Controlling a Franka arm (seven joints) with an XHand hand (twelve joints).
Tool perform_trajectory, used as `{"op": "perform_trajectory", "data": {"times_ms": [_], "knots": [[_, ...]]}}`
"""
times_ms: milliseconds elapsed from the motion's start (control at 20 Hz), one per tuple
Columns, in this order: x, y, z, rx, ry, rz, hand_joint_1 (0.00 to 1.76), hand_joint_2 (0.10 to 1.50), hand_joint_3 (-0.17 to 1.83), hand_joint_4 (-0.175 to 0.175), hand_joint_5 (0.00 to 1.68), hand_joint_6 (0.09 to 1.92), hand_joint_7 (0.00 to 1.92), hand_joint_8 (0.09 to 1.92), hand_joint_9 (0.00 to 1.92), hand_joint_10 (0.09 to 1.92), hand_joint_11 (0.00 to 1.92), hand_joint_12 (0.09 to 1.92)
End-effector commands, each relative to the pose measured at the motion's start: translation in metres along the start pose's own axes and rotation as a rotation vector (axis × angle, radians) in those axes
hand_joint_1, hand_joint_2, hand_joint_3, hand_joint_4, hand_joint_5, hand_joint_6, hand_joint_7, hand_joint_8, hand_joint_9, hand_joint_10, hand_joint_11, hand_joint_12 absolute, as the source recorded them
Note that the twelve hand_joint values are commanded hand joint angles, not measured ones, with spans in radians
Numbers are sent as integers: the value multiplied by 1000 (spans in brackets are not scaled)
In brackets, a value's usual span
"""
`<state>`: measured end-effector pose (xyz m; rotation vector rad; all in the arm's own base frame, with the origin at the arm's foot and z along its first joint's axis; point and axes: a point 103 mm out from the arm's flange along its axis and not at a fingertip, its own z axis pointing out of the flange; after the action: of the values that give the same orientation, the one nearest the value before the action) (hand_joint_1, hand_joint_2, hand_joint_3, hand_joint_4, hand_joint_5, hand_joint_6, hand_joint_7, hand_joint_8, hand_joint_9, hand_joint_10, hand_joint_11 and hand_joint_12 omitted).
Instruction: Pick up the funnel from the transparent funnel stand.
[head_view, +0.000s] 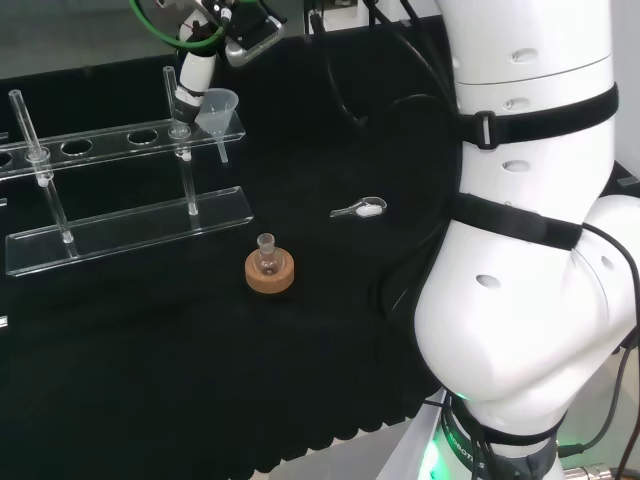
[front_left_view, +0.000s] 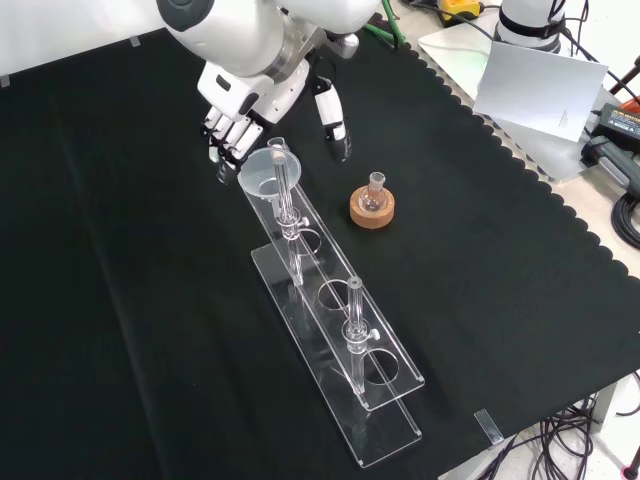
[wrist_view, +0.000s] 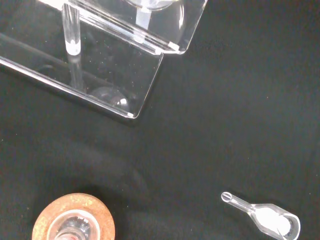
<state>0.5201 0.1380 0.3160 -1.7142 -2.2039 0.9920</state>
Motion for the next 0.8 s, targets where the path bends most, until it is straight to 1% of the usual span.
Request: {"op": "perform_trajectory", "data": {"times_ms": [50, 400, 800], "knots": [[0, 7, 6, 14, -1, 10, 523, 634, 11, -108, 0, 87, 0, 530, 0, 603, 0, 909], [0, 14, 12, 29, 4, 26, 530, 637, 10, -107, 0, 87, 0, 484, 0, 582, 0, 896], [0, 22, 14, 45, -8, 38, 543, 647, 13, -106, 0, 87, 0, 460, 0, 566, 0, 884]]}}
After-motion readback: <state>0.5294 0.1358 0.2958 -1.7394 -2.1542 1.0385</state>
